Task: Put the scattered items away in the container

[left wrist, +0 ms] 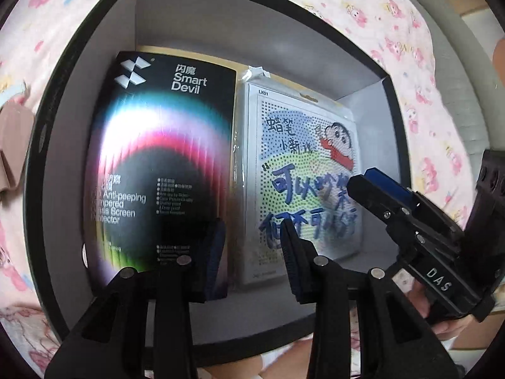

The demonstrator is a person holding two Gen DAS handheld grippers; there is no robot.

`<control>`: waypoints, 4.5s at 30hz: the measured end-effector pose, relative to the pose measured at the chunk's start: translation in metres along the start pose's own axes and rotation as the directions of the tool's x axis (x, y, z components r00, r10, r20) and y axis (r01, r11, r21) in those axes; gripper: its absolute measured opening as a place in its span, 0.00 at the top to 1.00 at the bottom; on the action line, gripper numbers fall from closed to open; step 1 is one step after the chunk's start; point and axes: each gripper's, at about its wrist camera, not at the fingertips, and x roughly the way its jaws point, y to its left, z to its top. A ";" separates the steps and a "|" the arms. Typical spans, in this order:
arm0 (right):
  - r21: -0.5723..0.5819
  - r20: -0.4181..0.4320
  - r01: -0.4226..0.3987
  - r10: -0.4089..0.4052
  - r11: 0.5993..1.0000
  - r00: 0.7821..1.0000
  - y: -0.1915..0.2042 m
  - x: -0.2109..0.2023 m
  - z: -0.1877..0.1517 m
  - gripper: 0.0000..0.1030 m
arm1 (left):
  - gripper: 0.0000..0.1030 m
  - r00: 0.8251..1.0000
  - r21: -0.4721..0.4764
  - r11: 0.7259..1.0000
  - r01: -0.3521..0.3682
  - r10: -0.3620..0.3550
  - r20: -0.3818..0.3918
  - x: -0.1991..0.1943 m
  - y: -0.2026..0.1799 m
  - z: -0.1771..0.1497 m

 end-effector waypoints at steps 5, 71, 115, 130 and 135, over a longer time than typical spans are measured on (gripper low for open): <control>-0.007 -0.045 -0.001 0.001 1.000 0.999 0.001 0.009 0.005 0.62 | 0.66 0.993 0.167 0.980 -0.106 0.096 0.067 -0.020 -0.014 0.010; 0.094 0.130 0.072 -0.084 0.993 0.988 0.040 -0.083 -0.039 0.58 | 0.53 0.937 0.283 0.958 0.044 -0.138 0.320 -0.104 -0.037 -0.050; -0.302 -0.080 -0.188 0.172 0.935 0.982 0.297 -0.005 -0.058 0.59 | 0.53 0.888 -0.181 0.983 0.036 0.052 0.457 -0.199 0.213 -0.149; -0.323 -0.219 -0.231 0.165 0.918 0.962 0.342 0.086 -0.021 0.59 | 0.53 0.894 -0.472 0.882 0.015 0.200 0.402 -0.148 0.359 -0.099; -0.306 -0.279 -0.259 0.174 0.916 0.944 0.346 0.113 -0.017 0.59 | 0.53 0.915 -0.457 0.887 0.061 0.134 0.382 -0.128 0.368 -0.086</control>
